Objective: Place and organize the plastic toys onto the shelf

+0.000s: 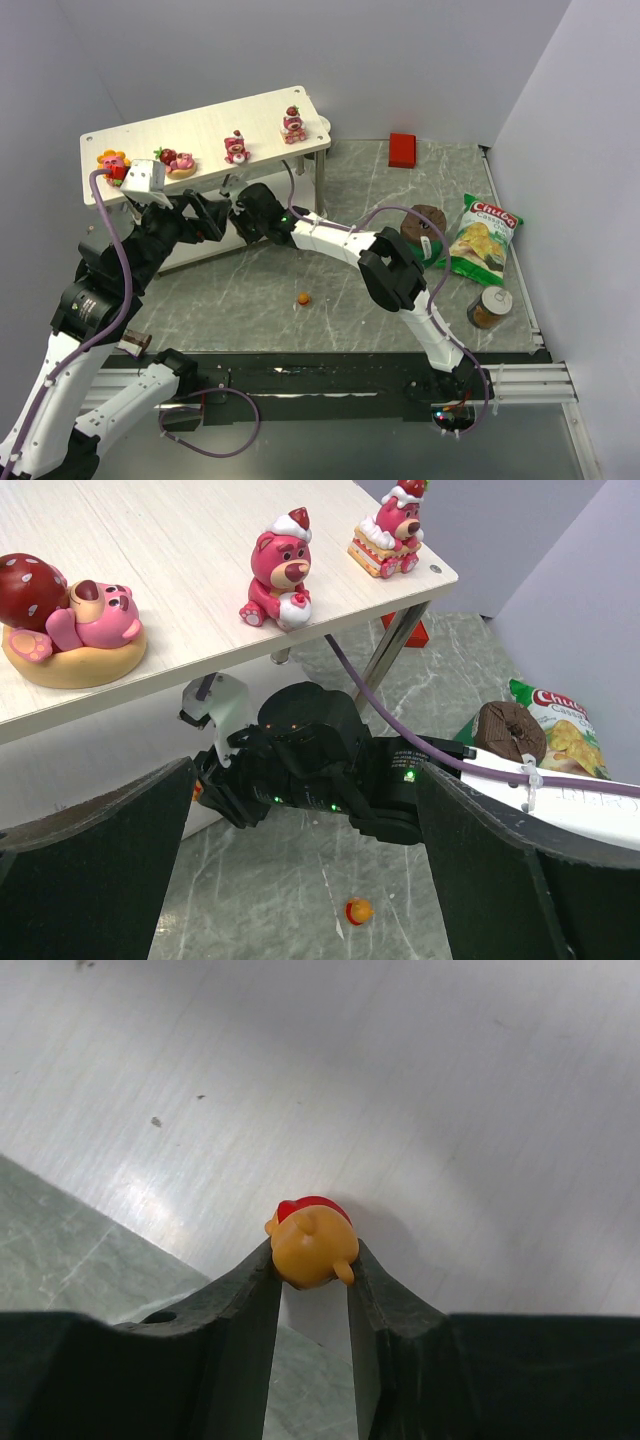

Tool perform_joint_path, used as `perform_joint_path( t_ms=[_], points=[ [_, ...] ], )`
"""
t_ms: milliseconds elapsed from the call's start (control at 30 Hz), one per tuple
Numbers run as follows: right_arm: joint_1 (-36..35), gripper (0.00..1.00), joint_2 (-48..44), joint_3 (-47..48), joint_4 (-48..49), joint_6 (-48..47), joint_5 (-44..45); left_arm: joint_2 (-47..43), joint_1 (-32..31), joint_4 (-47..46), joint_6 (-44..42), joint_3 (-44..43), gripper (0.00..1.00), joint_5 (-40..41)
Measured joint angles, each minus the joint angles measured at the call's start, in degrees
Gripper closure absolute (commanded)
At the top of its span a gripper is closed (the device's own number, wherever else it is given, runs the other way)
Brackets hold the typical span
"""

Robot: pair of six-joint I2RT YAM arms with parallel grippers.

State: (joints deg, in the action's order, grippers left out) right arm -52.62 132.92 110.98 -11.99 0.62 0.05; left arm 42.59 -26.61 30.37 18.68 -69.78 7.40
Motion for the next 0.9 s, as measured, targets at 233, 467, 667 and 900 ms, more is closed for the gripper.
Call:
perform_joint_path(
  t_ms=[233, 467, 667, 900],
  points=[
    [0.0, 0.72, 0.0, -0.9, 1.9, -5.6, -4.7, 0.0, 0.0, 0.6, 0.0, 0.0, 0.04, 0.0],
    [0.0, 0.59, 0.6, 0.2, 0.9, -9.8, -7.3, 0.1, 0.0, 0.7, 0.0, 0.0, 0.04, 0.0],
    [-0.1, 0.34, 1.9, 2.6, -0.3, -10.8, -6.2, 0.4, 0.0, 0.8, 0.0, 0.0, 0.04, 0.1],
    [-0.1, 0.24, 0.9, -0.2, 2.9, -10.1, -4.1, 0.8, 0.0, 0.8, -0.2, 0.0, 0.04, 0.1]
  ],
)
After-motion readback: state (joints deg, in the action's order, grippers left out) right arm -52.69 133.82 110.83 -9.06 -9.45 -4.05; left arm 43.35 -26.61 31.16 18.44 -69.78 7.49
